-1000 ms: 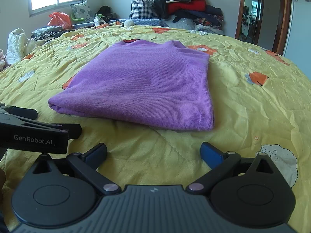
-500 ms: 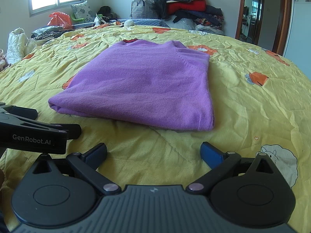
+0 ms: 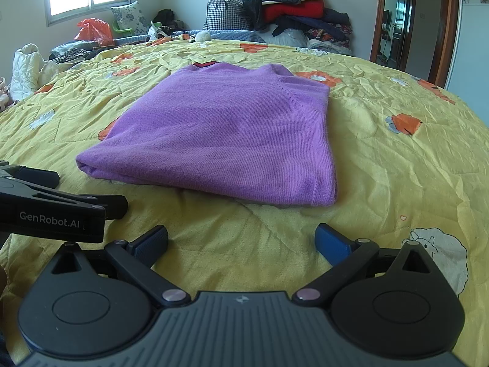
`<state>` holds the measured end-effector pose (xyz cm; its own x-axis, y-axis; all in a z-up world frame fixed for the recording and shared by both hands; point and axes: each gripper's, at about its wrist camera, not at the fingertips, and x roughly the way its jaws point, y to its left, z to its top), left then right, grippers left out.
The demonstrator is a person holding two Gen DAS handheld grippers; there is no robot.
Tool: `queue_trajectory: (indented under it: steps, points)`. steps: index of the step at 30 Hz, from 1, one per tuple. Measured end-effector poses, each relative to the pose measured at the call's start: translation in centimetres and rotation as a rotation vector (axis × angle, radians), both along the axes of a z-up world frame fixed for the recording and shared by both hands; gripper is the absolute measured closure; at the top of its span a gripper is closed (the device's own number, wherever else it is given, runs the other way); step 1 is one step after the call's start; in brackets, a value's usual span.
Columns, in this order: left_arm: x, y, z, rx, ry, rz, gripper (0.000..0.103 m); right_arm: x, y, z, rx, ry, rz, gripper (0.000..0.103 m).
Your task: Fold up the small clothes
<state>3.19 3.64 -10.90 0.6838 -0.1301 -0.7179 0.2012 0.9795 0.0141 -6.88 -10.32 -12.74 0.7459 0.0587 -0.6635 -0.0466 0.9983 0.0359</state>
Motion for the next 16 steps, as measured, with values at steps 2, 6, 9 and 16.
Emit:
queue_trajectory:
  steps: [2,6,9,16]
  points:
    - [0.01,0.01,0.01,0.001,0.0,-0.001,0.0,0.0,0.0,0.0,0.0,0.0,0.0,0.0]
    - [-0.02,-0.01,-0.01,0.0,0.0,0.001,0.0,-0.01,0.01,-0.01,0.0,0.0,0.0,0.0]
    - [-0.08,0.03,-0.04,-0.004,-0.009,0.003,0.0,-0.02,0.0,-0.01,0.0,0.0,0.0,0.0]
    - [-0.03,0.26,0.0,-0.014,-0.015,-0.004,0.0,-0.17,-0.39,0.14,0.013,0.0,-0.004,0.0]
